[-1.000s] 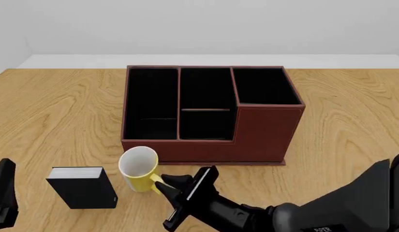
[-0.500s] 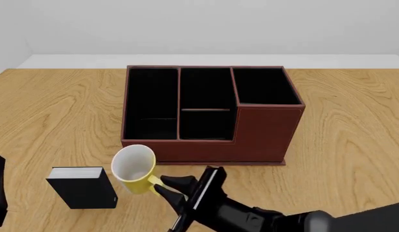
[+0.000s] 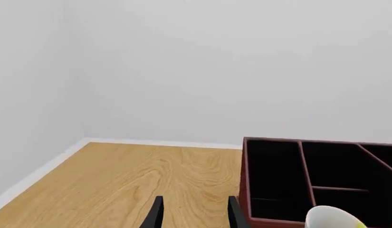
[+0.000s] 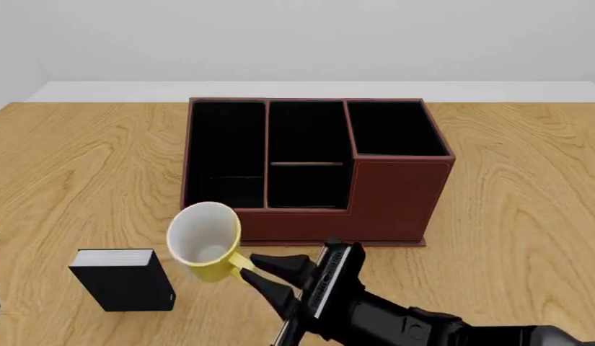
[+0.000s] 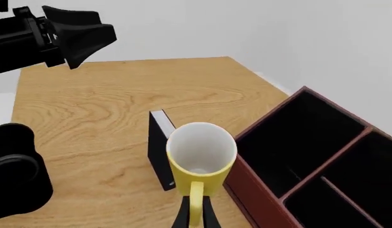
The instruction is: Pick up the yellow and white mug and place it to the right of the caddy.
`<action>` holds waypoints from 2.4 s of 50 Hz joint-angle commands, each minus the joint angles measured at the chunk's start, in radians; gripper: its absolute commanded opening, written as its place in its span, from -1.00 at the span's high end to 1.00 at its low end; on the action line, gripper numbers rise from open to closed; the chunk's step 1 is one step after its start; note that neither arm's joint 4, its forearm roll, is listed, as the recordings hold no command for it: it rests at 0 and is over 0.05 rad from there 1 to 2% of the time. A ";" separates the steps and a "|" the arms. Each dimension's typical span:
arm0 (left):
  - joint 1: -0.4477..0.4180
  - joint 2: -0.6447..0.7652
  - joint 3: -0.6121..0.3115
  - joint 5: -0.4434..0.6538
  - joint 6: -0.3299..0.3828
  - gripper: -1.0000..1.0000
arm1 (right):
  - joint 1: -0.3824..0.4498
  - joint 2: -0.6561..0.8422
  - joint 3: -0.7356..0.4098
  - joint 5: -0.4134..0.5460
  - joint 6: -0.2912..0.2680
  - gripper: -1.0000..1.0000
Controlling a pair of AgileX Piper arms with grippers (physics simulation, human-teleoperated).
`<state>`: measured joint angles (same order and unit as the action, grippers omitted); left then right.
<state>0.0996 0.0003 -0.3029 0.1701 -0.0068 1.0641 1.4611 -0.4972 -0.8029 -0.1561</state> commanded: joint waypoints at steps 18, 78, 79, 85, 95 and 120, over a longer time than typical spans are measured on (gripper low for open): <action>-0.024 0.002 -0.024 0.015 0.011 -1.00 | -0.002 -0.247 0.013 0.173 -0.070 1.00; -0.163 0.055 -0.071 -0.010 0.043 -1.00 | -0.233 -0.774 0.059 0.555 -0.178 1.00; -0.165 0.054 -0.073 -0.008 0.044 -1.00 | -0.235 -0.780 0.059 0.560 -0.178 1.00; -0.179 0.052 -0.075 -0.003 0.050 -1.00 | -0.272 -0.836 0.065 0.592 -0.181 1.00; -0.203 0.071 -0.078 -0.019 0.059 -1.00 | -0.338 -0.926 0.059 0.663 -0.175 1.00; -0.247 0.120 -0.056 -0.087 0.046 -1.00 | -0.492 -1.024 0.025 0.738 -0.182 1.00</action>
<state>-0.1332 0.0923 -0.3671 0.1202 0.0517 0.6291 0.4675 -0.4463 -0.0902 -0.3369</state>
